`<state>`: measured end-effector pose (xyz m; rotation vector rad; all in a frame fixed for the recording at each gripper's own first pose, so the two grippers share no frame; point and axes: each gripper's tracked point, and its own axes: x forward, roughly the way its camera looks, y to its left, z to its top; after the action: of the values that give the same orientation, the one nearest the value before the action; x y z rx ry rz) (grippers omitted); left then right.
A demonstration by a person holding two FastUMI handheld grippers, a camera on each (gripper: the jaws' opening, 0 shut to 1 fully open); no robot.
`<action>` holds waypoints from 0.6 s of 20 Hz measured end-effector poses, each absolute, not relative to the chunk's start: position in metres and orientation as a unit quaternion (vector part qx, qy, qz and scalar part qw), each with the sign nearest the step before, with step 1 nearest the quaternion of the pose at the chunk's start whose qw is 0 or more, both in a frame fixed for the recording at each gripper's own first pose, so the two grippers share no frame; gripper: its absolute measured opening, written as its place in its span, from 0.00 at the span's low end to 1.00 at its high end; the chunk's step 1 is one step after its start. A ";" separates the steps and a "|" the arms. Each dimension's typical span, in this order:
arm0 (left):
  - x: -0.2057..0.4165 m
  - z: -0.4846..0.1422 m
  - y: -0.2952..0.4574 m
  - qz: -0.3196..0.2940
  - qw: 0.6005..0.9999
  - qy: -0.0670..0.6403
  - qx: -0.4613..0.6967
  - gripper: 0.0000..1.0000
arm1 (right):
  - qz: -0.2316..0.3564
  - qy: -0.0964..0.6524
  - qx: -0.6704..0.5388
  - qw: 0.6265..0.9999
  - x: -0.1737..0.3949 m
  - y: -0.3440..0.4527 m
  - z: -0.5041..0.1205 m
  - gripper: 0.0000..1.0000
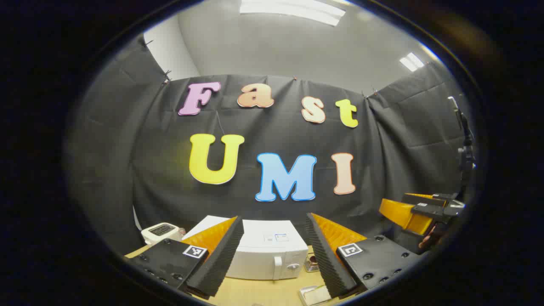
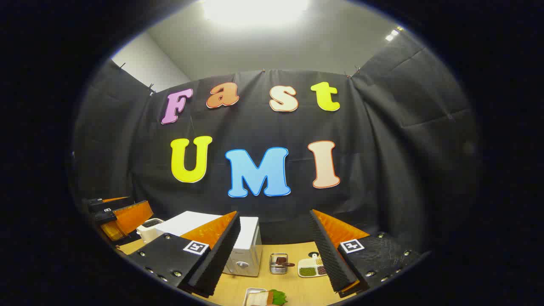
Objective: Open the microwave oven with the left hand, put the food in, and close the microwave oven.
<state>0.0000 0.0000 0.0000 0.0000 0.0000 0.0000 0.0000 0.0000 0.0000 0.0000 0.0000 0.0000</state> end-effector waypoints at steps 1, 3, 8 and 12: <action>-0.003 0.006 0.004 0.010 1.000 -0.010 -0.007 0.96 | 0.009 -0.004 -0.001 1.000 0.004 0.006 0.002 0.96; -0.014 0.011 0.015 0.026 0.999 -0.017 -0.008 0.96 | 0.024 -0.013 -0.004 1.000 0.012 0.020 0.009 0.96; -0.043 0.018 0.055 0.076 0.997 -0.024 -0.008 0.95 | 0.070 -0.014 0.010 0.997 0.021 0.064 0.008 0.96; -0.050 0.015 0.070 0.092 0.995 -0.021 -0.006 0.96 | 0.082 -0.010 0.008 0.997 0.019 0.074 0.004 0.96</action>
<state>-0.0496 0.0699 0.0151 -0.0115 -0.0427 0.1851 0.0194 0.0743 0.0040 0.0163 -0.0195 0.1642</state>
